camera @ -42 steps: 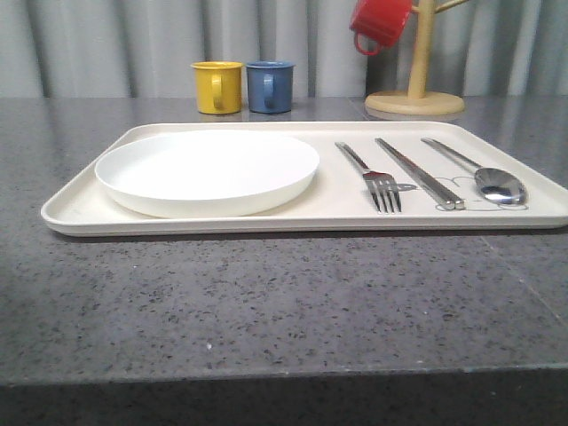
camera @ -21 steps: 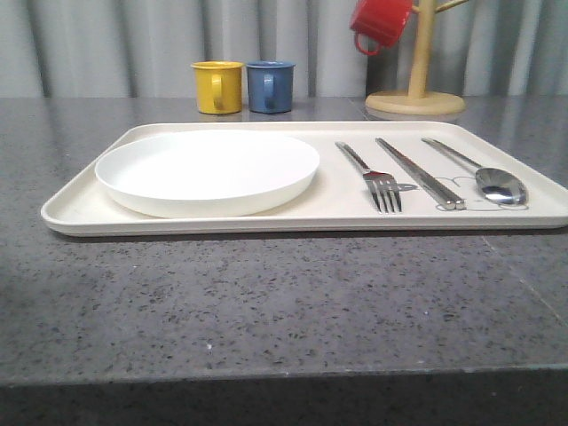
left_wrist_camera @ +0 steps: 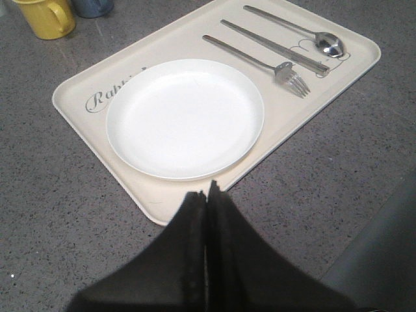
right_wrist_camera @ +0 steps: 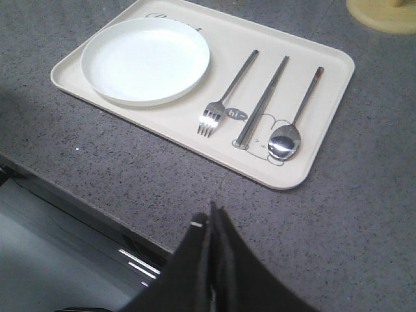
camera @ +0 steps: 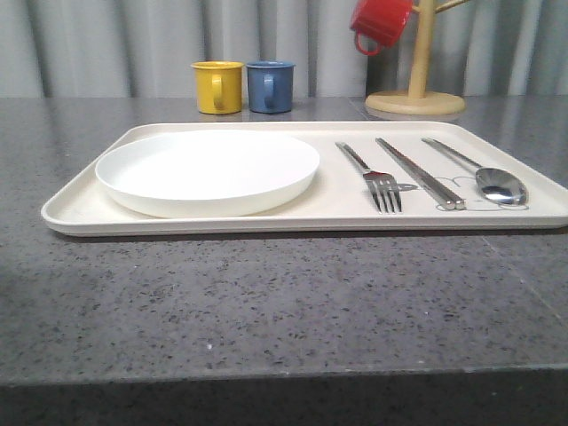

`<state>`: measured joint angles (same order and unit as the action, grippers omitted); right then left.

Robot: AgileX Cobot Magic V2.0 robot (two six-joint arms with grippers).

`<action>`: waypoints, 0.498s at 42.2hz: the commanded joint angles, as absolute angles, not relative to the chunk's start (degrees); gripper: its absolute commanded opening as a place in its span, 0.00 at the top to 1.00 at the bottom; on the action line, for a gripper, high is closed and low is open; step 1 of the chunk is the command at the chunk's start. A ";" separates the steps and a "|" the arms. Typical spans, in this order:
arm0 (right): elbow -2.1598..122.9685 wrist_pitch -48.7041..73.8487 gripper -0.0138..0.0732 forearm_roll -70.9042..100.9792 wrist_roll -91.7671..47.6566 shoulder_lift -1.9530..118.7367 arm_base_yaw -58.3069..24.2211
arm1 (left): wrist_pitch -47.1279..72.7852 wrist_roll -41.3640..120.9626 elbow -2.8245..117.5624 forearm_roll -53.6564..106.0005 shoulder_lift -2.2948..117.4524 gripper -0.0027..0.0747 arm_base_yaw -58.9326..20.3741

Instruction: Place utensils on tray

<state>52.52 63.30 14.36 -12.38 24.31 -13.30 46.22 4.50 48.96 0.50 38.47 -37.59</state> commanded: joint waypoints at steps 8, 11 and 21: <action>53.74 59.17 0.92 15.47 -12.40 24.94 -13.24 | 41.84 4.02 50.52 1.06 38.82 0.99 -37.91; 53.74 59.28 0.92 15.47 -12.40 24.94 -13.24 | 41.84 4.02 50.52 1.06 38.82 0.99 -37.91; 53.74 59.37 0.92 15.47 -12.40 24.94 -13.24 | 41.14 4.20 49.14 0.77 35.76 0.99 -36.19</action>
<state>52.52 63.30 14.36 -12.26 24.31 -13.30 45.93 4.50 48.39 0.53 37.34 -37.27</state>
